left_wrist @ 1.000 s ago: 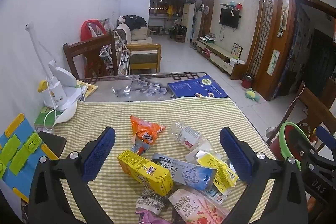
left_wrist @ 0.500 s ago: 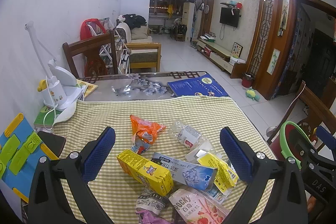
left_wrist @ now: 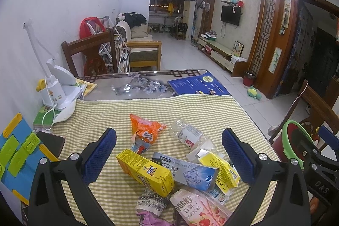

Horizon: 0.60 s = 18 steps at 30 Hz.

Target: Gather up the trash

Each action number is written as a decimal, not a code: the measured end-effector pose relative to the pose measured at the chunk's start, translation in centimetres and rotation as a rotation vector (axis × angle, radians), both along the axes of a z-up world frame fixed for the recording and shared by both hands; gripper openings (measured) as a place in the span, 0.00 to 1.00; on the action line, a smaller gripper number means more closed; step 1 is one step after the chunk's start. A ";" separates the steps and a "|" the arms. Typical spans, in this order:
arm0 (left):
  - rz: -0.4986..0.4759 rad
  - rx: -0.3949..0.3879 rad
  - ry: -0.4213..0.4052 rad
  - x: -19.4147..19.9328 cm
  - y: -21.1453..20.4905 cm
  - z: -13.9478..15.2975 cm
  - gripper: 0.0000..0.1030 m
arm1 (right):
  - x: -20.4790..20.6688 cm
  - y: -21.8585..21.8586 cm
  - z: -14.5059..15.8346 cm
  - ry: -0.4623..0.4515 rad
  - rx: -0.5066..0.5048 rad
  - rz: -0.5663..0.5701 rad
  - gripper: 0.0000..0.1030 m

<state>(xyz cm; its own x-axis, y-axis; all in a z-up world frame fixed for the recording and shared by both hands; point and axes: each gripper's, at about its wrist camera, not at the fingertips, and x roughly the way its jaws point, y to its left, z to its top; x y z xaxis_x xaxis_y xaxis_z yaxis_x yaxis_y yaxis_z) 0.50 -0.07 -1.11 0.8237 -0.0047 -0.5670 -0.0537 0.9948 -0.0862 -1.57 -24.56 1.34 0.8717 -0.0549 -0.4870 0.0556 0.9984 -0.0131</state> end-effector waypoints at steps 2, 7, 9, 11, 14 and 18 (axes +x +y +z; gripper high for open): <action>0.001 0.004 -0.013 -0.1 0.0 0.0 0.92 | 0.0 0.0 0.1 0.001 0.002 -0.001 0.96; 0.004 -0.006 -0.010 0.0 -0.1 -0.2 0.92 | 0.0 0.0 0.1 -0.001 0.004 -0.002 0.96; 0.005 -0.013 -0.007 -0.1 -0.2 -0.2 0.92 | 0.0 0.0 0.0 -0.001 0.004 0.000 0.96; 0.000 -0.027 -0.006 -0.2 -0.1 -0.2 0.92 | 0.0 0.0 -0.2 0.000 0.003 0.002 0.96; -0.004 -0.051 -0.012 -0.3 0.1 0.0 0.92 | 0.0 0.0 -0.4 0.007 0.004 0.004 0.96; -0.016 -0.001 -0.002 -0.1 0.8 0.0 0.92 | -0.3 0.6 -0.7 0.045 0.045 0.110 0.96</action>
